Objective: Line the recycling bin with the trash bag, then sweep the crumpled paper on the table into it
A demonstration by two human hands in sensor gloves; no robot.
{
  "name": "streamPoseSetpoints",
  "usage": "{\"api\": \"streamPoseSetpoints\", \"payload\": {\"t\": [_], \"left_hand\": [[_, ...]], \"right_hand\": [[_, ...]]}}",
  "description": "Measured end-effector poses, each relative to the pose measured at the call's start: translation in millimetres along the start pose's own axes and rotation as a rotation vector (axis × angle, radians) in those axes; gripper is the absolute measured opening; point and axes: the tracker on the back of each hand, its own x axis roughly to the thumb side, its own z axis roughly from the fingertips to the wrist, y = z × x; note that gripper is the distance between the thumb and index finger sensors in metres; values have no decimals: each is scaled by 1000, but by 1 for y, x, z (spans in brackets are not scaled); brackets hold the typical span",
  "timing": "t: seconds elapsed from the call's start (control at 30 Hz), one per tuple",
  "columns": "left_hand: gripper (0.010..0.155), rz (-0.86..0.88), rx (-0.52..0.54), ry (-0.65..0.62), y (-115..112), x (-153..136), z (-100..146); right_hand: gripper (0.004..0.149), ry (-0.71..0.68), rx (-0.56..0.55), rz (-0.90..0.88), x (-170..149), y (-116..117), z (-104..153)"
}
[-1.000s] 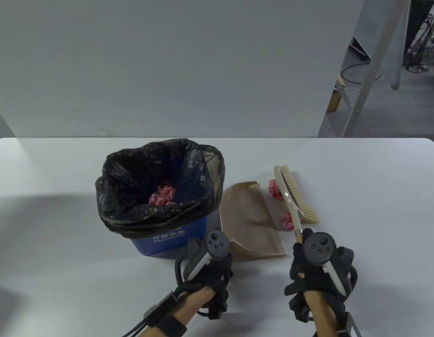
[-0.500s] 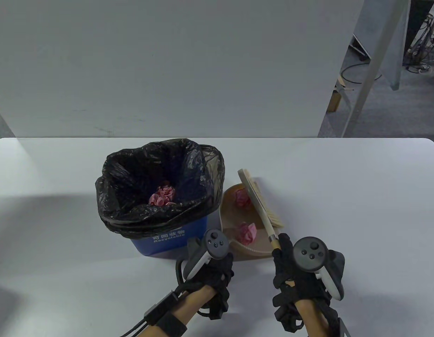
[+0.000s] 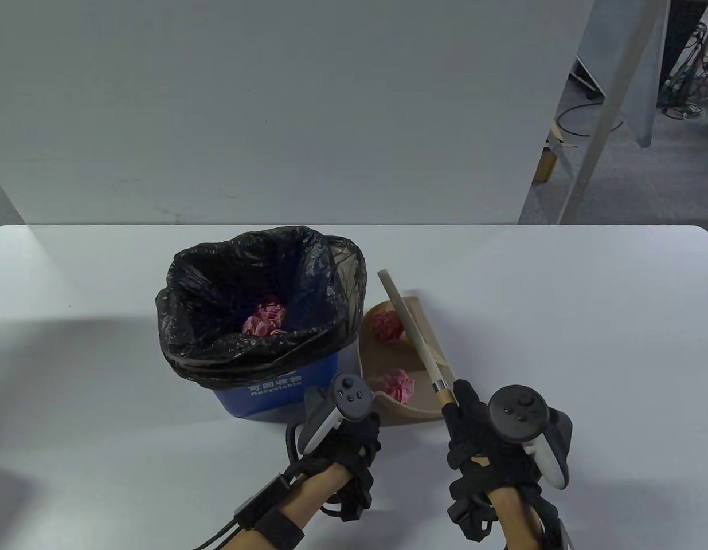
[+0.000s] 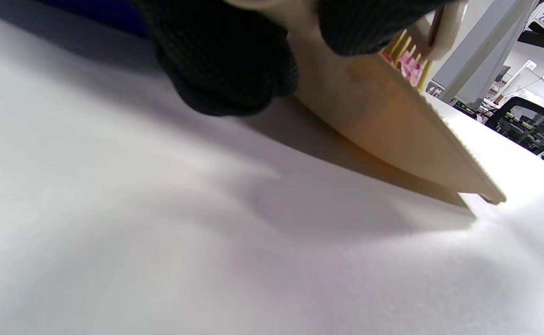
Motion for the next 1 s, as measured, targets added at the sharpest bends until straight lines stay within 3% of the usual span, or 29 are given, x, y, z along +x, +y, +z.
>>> {"api": "streamPoseSetpoints", "payload": {"t": [0.2, 0.6, 0.73, 1.0], "left_hand": [[78, 22, -9, -6, 1, -4, -2], [77, 155, -15, -72, 11, -5, 3], [76, 258, 8, -145, 26, 1, 16], [76, 427, 38, -304, 60, 21, 50]], "right_hand": [[59, -1, -55, -123, -9, -13, 0], [59, 157, -355, -167, -56, -55, 3], [59, 228, -442, -197, -74, -68, 5], [58, 299, -484, -278, -90, -75, 7]]}}
